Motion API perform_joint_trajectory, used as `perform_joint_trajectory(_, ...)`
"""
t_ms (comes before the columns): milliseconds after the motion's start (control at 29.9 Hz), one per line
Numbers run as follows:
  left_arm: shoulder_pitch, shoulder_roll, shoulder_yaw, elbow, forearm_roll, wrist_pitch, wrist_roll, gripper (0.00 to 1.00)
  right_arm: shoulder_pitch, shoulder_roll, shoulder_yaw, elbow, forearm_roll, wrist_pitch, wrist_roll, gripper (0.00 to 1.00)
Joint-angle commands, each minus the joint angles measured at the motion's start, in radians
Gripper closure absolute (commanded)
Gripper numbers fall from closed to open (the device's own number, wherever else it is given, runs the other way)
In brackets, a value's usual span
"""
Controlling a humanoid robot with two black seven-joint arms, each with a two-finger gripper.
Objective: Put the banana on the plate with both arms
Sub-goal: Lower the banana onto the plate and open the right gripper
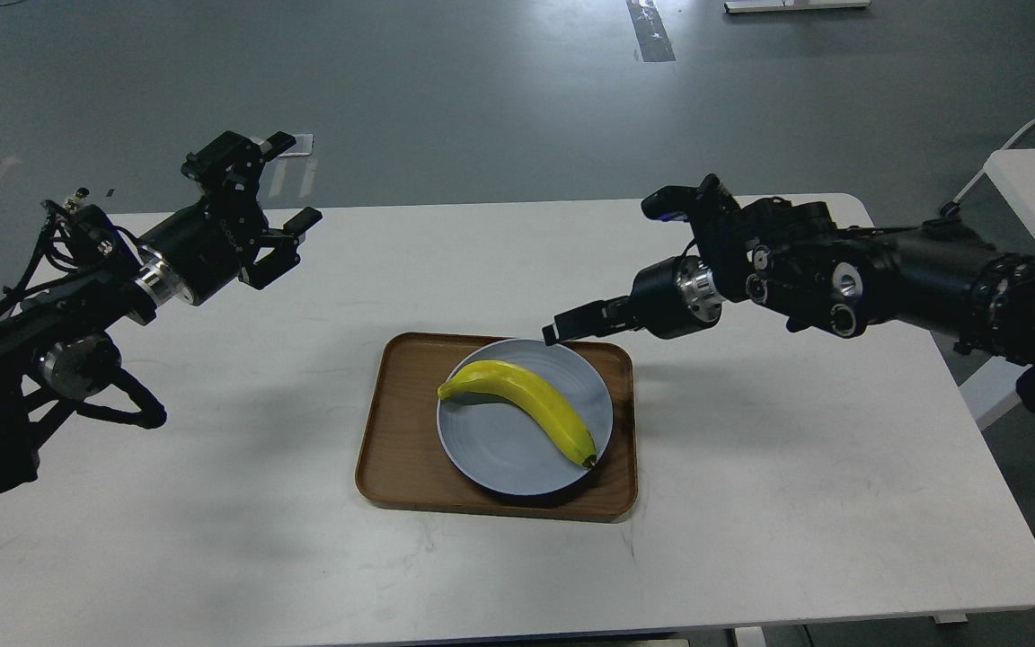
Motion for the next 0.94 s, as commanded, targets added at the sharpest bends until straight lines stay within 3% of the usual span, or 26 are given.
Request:
perform_joint_trajectory(0,0.002,0.0,0.0,0.0,0.0,0.0,0.0,0.02,-0.055,-0.121,0.139,0.012,0.08,0.0,0.0,0.04)
perform_joint_trajectory(268,0.006,-0.035,-0.001,0.009,-0.008,0.0,0.0,0.02,-0.336,-0.26,0.415,0.012,0.387,0.0,0.0,0.03)
perform_joint_trajectory(569,0.052,-0.092,-0.049,0.061,-0.015,0.0,0.0,0.02,-0.606,-0.235,0.74,0.018,0.585,0.0,0.0,0.01)
perform_joint_trajectory(903,0.121,-0.143,-0.123,0.115,-0.018,0.0,0.0,0.02,-0.695,-0.205,0.828,0.018,0.656,0.0,0.0,0.01)
